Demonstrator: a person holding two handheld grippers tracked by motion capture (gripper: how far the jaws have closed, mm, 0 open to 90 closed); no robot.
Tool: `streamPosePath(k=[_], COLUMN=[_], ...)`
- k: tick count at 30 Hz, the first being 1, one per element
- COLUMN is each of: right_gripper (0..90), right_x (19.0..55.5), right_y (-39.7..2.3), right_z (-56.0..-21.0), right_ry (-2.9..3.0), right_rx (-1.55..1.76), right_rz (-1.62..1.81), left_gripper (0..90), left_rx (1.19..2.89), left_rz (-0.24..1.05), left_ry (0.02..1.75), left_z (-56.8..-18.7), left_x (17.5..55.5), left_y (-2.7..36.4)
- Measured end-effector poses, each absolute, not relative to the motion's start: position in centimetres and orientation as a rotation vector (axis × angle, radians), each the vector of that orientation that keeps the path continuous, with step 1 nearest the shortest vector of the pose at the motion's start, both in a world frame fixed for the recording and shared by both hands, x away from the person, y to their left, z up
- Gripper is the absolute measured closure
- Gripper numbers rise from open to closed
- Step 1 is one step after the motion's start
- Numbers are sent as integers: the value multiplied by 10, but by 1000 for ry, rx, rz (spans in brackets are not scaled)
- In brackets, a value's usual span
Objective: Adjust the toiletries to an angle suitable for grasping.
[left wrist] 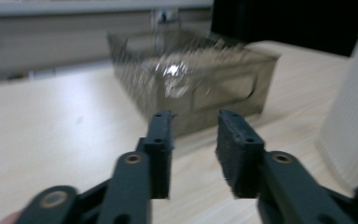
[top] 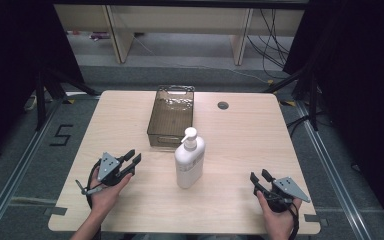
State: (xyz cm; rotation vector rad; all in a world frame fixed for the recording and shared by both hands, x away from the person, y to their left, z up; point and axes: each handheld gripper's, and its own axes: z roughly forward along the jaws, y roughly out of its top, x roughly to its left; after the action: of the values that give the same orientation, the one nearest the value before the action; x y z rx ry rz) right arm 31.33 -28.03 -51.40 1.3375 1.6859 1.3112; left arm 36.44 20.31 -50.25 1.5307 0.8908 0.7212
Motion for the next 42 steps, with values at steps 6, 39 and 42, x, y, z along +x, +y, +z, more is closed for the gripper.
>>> streamPosePath(k=[6,39,42], right_gripper=[525,522,522], right_x=[313,314,314], right_y=[-277,-281,-282], right_z=[-514,-514,-513], right_ry=[1677,1702,1703], right_rx=[1381,1337,1347], right_rz=[1329,1302,1276], left_gripper=[881,895,895], left_rx=[1591,1789,1789], left_rz=[636,471,476], left_ry=[760,518,528], left_z=[-478,-469,-469], left_x=[337,319,321], left_y=[181,75,74])
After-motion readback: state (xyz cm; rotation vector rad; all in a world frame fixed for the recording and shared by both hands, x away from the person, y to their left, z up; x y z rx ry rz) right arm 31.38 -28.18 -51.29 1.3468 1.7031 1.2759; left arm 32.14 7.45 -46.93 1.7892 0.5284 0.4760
